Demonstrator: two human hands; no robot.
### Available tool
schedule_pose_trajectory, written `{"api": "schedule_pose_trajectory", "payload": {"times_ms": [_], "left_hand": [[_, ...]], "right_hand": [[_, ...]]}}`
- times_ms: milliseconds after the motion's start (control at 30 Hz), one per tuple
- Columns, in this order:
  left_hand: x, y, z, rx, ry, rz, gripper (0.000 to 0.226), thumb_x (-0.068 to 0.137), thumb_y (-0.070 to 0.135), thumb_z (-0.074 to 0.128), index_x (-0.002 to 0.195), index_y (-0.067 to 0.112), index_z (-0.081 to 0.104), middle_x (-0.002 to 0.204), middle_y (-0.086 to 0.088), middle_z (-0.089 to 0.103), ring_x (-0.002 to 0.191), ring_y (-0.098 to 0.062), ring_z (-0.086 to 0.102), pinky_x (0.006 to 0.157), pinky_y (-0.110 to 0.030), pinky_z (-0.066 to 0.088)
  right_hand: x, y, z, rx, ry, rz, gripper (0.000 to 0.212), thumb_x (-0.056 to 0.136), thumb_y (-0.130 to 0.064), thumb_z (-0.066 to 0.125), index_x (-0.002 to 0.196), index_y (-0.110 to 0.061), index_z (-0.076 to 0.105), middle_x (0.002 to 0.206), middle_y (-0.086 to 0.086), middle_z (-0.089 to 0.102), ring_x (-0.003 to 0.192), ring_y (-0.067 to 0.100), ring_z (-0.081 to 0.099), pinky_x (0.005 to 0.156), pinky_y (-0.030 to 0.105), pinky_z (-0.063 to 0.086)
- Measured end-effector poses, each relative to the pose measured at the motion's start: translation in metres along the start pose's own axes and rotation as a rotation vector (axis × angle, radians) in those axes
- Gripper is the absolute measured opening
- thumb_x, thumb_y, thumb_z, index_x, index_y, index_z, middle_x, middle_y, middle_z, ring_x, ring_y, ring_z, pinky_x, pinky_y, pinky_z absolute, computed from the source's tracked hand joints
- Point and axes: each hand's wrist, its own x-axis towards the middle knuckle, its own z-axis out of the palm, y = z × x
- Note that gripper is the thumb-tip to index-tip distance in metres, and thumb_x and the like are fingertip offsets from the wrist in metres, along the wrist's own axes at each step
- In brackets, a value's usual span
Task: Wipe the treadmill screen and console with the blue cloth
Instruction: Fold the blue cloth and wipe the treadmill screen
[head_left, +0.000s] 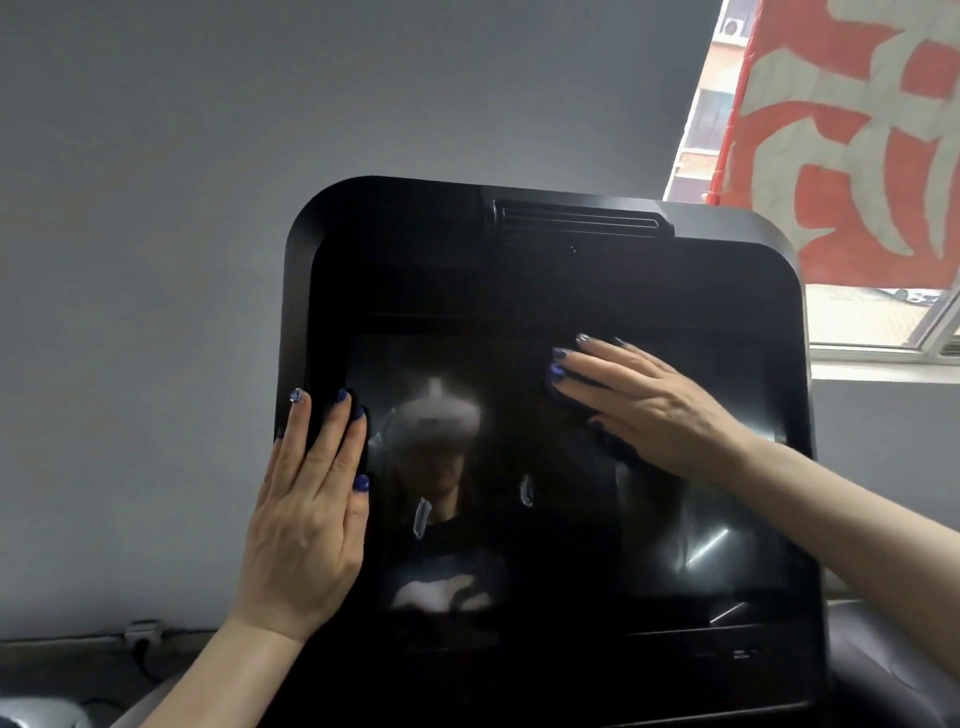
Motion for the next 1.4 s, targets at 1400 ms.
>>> {"api": "schedule_pose_trajectory", "payload": {"times_ms": [1400], "left_hand": [[0.0, -0.001, 0.001, 0.019, 0.01, -0.003, 0.055, 0.098, 0.02, 0.035, 0.148, 0.0, 0.037, 0.161, -0.011, 0.03, 0.153, -0.031, 0.011, 0.125, -0.043, 0.012]], "right_hand": [[-0.041, 0.03, -0.003, 0.009, 0.179, 0.161, 0.042, 0.098, -0.007, 0.045, 0.139, -0.013, 0.051, 0.149, 0.007, 0.045, 0.144, 0.028, 0.033, 0.115, 0.052, 0.03]]}}
